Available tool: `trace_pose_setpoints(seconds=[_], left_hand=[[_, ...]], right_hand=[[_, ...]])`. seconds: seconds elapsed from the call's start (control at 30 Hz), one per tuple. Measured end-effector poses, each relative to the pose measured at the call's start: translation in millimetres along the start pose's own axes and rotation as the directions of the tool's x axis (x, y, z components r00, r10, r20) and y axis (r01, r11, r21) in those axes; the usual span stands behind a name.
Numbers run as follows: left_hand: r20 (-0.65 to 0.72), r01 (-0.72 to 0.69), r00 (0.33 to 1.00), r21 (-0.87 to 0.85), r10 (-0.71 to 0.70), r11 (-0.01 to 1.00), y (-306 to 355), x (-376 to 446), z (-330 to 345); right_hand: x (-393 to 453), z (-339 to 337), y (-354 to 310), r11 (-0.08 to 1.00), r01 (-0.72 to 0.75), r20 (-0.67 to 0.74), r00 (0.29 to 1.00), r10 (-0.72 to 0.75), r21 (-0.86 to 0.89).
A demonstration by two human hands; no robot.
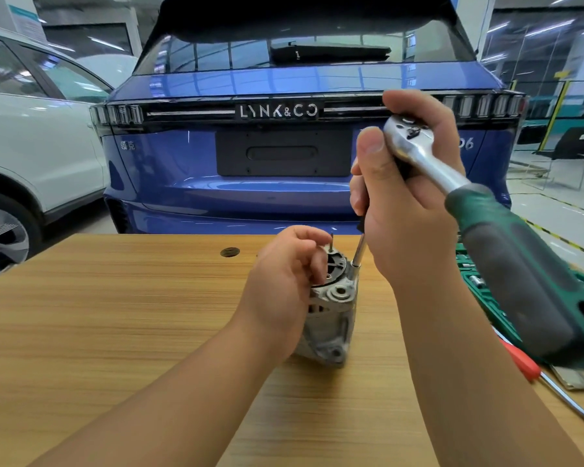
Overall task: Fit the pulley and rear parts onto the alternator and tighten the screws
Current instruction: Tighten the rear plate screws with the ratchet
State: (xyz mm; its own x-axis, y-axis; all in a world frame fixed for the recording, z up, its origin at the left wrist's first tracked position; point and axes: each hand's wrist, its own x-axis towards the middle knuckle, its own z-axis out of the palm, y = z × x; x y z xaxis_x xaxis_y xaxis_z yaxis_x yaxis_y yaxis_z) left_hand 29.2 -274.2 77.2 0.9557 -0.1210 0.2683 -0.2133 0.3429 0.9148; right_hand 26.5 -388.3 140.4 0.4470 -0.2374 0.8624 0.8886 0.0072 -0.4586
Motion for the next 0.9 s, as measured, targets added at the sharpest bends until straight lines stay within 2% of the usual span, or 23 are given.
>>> trace_pose_setpoints(seconds=[0.03,0.07,0.13,0.23,0.3,0.33,0.37,0.4,0.43,0.47,0.53,0.8,0.9], left_hand=[[0.010,-0.018,1.000,-0.077,0.019,0.997,3,-1,-3],[-0.004,-0.063,0.998,-0.061,0.063,0.996,5,0,-8],[-0.056,-0.194,0.976,0.201,0.209,0.960,11,2,-22],[-0.056,-0.251,0.937,0.580,0.346,0.775,13,8,-47],[0.049,-0.207,0.957,0.806,0.285,0.555,8,9,-61],[0.124,-0.192,0.973,0.904,0.196,0.383,4,10,-66],[0.185,-0.198,0.980,0.955,0.077,0.223,-3,9,-72],[0.213,-0.209,0.977,0.972,-0.030,0.107,-9,9,-74],[0.220,-0.215,0.971,0.975,-0.098,0.055,-12,9,-73],[0.217,-0.209,0.968,0.975,-0.125,0.074,-16,8,-71],[0.205,-0.188,0.974,0.969,-0.092,0.160,-21,10,-68],[0.191,-0.183,0.981,0.969,-0.035,0.163,-18,21,-63],[0.186,-0.174,0.982,0.957,-0.030,0.232,-18,23,-63]], right_hand=[[0,-1,-1,1.000,0.011,-0.005,1.000,-0.011,0.002],[0,-1,-2,1.000,0.026,-0.004,1.000,-0.026,0.010],[1,-2,-3,0.998,0.053,0.010,0.999,-0.054,0.029],[1,-2,-1,0.997,0.059,0.032,0.998,-0.061,0.050],[1,0,3,0.998,0.048,0.033,0.998,-0.050,0.039],[0,0,4,0.999,0.037,0.032,0.999,-0.038,0.027],[0,0,6,1.000,0.024,0.030,0.999,-0.024,0.018],[0,0,8,1.000,0.008,0.029,1.000,-0.009,0.015],[0,-1,10,1.000,-0.005,0.028,1.000,0.005,0.012],[1,-2,12,1.000,-0.018,0.028,0.999,0.018,0.003],[2,-5,15,0.999,-0.035,0.021,0.999,0.035,-0.019],[7,-17,26,0.997,-0.071,-0.001,0.997,0.071,-0.008],[9,-20,28,0.995,-0.090,0.029,0.996,0.089,0.050]])
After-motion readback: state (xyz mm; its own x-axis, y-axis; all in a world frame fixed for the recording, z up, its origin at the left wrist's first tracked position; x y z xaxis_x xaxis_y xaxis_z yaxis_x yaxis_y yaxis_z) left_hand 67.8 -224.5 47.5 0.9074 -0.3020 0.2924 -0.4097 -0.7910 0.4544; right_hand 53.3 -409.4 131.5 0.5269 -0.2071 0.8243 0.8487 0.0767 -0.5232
